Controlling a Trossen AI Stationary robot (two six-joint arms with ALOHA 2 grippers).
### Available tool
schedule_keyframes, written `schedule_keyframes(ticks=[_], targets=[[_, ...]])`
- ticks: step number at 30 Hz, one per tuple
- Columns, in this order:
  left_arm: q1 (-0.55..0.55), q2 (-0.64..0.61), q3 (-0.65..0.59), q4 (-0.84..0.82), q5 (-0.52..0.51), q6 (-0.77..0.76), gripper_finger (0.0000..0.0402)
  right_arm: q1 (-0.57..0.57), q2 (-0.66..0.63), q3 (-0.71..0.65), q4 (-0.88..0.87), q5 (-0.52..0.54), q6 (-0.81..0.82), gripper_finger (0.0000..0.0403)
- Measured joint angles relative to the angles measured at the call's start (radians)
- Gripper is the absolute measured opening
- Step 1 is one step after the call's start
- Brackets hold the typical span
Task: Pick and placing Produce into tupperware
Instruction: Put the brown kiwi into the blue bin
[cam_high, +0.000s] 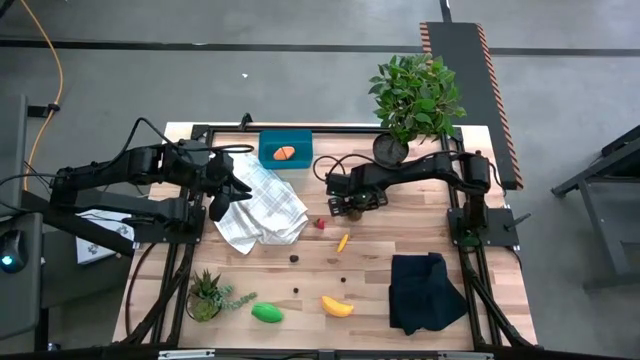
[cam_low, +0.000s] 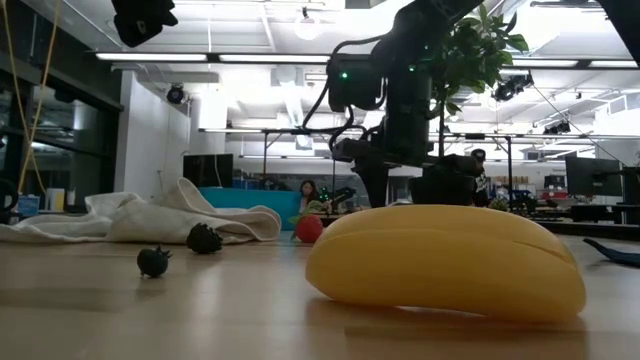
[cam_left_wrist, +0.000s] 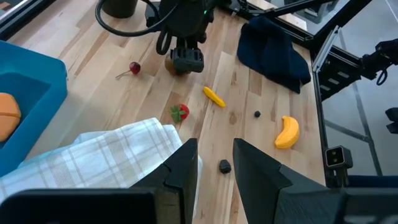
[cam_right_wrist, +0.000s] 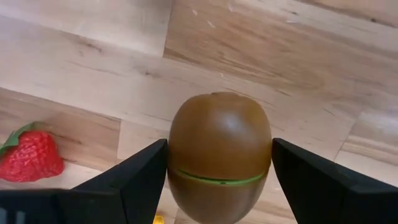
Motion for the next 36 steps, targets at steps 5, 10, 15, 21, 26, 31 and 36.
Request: schedule_keyframes(ticks=[5, 10, 15, 21, 26, 31, 36], targets=[[0.0, 0.0, 0.0, 0.0, 0.0, 0.0, 0.009, 0.0, 0.042, 0.0, 0.003, -0.053, -0.006, 0.0263], [0.0, 0.0, 0.0, -0.001, 0.0, -0.001, 0.009, 0.024, 0.045, 0.0, 0.007, -0.02, -0.001, 0.0236], [0.0, 0.0, 0.0, -0.001, 0.0, -0.001, 0.009, 0.026, 0.045, 0.0, 0.007, -0.021, -0.001, 0.0225], [0.0, 0.0, 0.0, -0.001, 0.0, -0.001, 0.009, 0.026, 0.044, 0.003, 0.005, -0.017, -0.001, 0.0232], [0.0, 0.0, 0.0, -0.001, 0.0, -0.001, 0.009, 0.027, 0.045, 0.044, 0.012, -0.005, -0.021, 0.0225], [0.0, 0.0, 0.0, -0.001, 0.0, -0.001, 0.009, 0.027, 0.045, 0.102, 0.008, 0.026, -0.04, 0.0225], [0.0, 0.0, 0.0, -0.001, 0.0, -0.001, 0.009, 0.027, 0.045, 0.171, 0.011, 0.036, -0.066, 0.0224]])
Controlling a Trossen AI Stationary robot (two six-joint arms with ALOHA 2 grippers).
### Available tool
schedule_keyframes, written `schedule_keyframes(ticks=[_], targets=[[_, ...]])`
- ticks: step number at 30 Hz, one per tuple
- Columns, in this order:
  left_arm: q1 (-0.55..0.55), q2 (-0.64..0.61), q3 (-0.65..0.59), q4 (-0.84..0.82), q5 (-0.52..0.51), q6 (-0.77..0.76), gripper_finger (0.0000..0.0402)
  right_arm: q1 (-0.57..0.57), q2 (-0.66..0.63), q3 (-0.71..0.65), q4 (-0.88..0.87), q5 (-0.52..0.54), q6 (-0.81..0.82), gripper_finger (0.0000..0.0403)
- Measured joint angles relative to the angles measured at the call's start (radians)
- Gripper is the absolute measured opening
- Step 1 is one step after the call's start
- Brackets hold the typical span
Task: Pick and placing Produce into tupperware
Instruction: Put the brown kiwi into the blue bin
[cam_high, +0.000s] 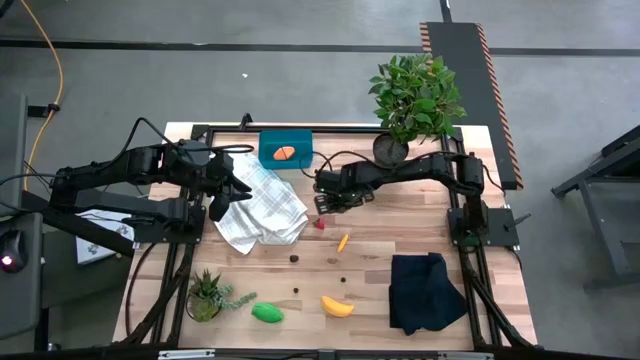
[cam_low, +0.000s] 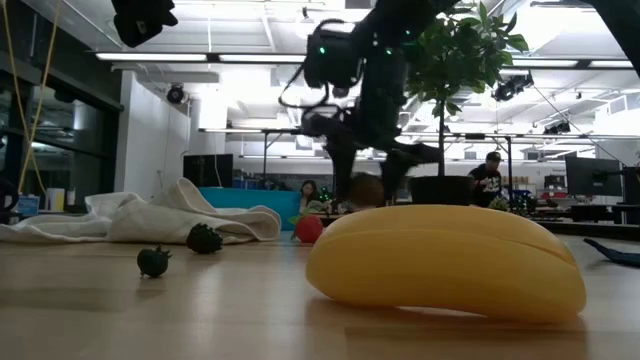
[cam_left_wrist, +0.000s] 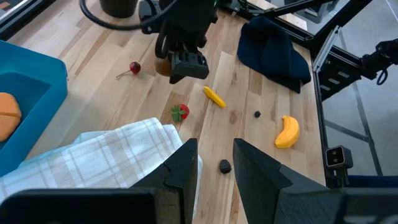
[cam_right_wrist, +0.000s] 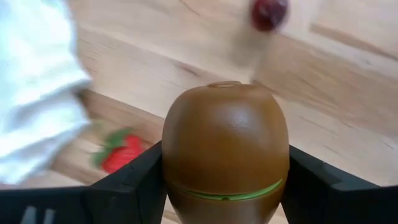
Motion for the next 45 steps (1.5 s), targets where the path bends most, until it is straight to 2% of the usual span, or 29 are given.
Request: schedule_keyframes(ticks=[8, 14, 20, 24, 31, 38, 45], targets=[[0.0, 0.0, 0.0, 0.0, -0.002, 0.061, 0.009, 0.002, 0.0, 0.149, 0.035, -0.001, -0.117, 0.0223], [0.0, 0.0, 0.0, 0.026, -0.021, 0.223, 0.009, 0.002, -0.002, 0.283, 0.055, -0.031, -0.238, 0.0223], [0.0, 0.0, 0.0, 0.066, -0.134, 0.336, 0.009, 0.007, -0.002, 0.409, 0.081, -0.065, -0.349, 0.0228], [0.0, 0.0, 0.0, 0.118, -0.176, 0.394, 0.0099, 0.009, -0.002, 0.471, 0.082, -0.095, -0.387, 0.0234], [0.0, -0.003, 0.0, 0.245, -0.24, 0.531, 0.0173, 0.009, -0.002, 0.536, 0.075, -0.128, -0.424, 0.0231], [0.0, -0.031, 0.0, 0.255, -0.293, 0.655, 0.0258, 0.002, -0.002, 0.603, 0.095, -0.136, -0.461, 0.023], [0.0, -0.054, 0.001, 0.316, -0.291, 0.806, 0.0302, -0.011, -0.002, 0.638, 0.261, -0.262, -0.466, 0.023]])
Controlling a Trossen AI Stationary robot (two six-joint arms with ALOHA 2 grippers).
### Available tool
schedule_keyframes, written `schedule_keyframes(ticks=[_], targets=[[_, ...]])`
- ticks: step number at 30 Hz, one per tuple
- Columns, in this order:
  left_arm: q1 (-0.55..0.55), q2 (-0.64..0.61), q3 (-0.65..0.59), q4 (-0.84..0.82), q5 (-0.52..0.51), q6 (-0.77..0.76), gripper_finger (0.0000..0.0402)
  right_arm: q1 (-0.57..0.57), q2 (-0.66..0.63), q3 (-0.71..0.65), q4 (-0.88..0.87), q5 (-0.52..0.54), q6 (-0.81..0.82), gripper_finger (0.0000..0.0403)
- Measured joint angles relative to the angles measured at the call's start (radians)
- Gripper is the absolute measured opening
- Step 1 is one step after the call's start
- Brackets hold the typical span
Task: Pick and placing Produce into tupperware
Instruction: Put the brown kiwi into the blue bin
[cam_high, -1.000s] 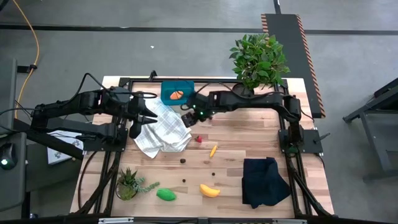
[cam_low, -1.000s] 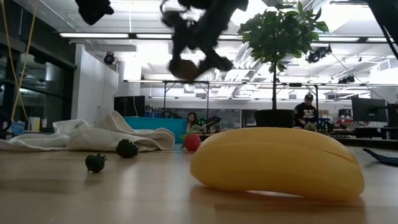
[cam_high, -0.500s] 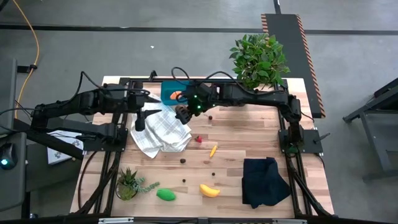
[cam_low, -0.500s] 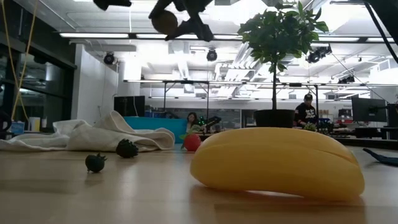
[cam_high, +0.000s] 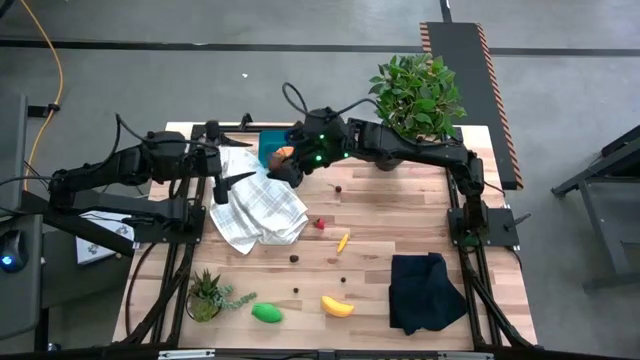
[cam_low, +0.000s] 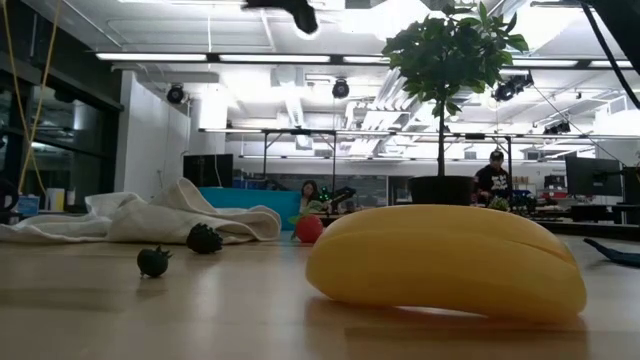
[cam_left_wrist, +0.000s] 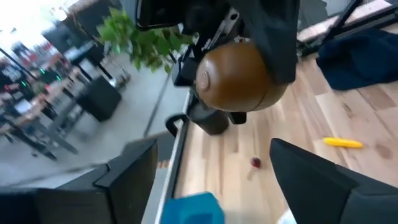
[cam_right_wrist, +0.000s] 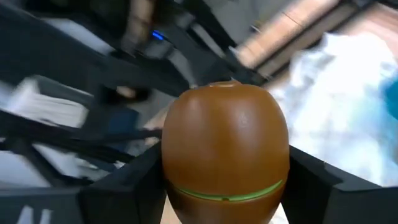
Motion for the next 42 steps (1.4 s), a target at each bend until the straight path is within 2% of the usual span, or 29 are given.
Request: schedule_keyframes(ticks=[5, 11, 18, 42], targets=[[0.0, 0.004, 0.0, 0.044, 0.002, 0.042, 0.0319, -0.003, 0.0, 0.001, 0.12, -0.052, 0.036, 0.023], [0.0, 0.004, 0.0, 0.114, 0.004, 0.041, 0.0338, -0.009, 0.0, 0.001, 0.133, -0.046, 0.044, 0.023], [-0.001, 0.021, 0.0, 0.116, 0.029, 0.047, 0.0352, -0.01, 0.0, 0.001, 0.203, -0.034, 0.064, 0.023], [0.0, 0.077, 0.0, 0.245, 0.04, 0.146, 0.0354, -0.01, 0.0, -0.004, 0.235, 0.021, 0.085, 0.023]])
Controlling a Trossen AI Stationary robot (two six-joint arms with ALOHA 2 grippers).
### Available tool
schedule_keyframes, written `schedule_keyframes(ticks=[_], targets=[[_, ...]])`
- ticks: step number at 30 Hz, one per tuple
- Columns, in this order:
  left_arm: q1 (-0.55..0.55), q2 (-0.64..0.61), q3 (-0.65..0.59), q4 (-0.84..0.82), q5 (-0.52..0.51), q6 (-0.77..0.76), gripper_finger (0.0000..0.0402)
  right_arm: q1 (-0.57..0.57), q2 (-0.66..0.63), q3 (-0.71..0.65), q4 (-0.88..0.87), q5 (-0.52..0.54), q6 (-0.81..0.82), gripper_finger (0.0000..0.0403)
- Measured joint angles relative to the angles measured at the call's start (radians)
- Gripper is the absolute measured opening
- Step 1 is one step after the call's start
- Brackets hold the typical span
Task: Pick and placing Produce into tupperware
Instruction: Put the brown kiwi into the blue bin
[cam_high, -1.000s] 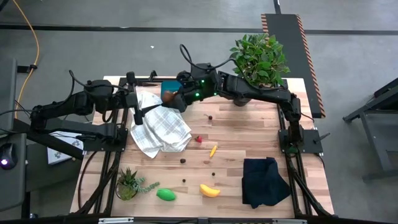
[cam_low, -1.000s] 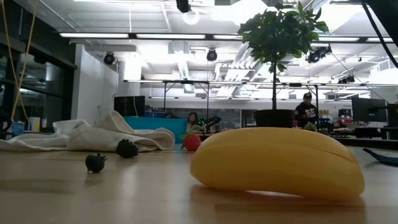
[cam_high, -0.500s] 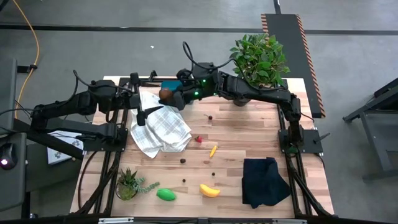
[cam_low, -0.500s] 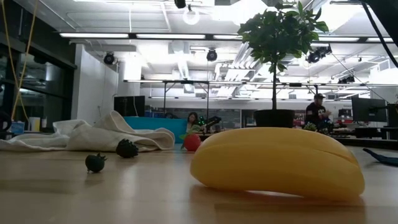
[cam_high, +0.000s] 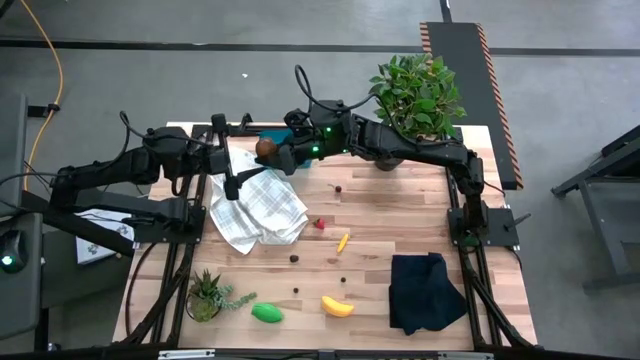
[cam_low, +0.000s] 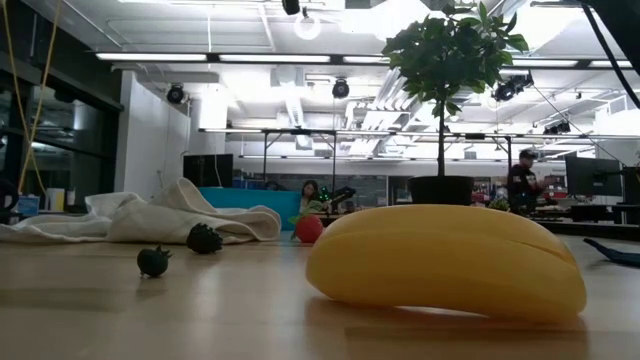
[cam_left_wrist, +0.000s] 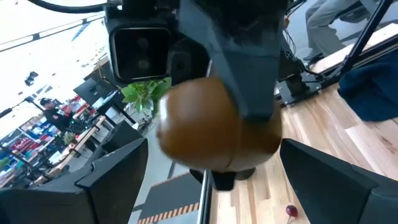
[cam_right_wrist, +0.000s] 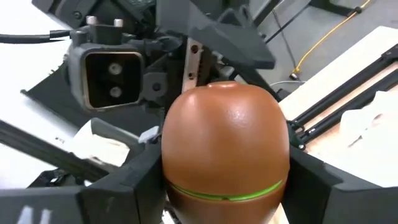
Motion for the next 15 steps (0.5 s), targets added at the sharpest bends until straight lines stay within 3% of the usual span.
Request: schedule_keyframes(ticks=[15], targets=[[0.0, 0.026, 0.0, 0.073, 0.006, 0.018, 0.0354, 0.0, 0.0, 0.0, 0.003, 0.003, 0.002, 0.023]])
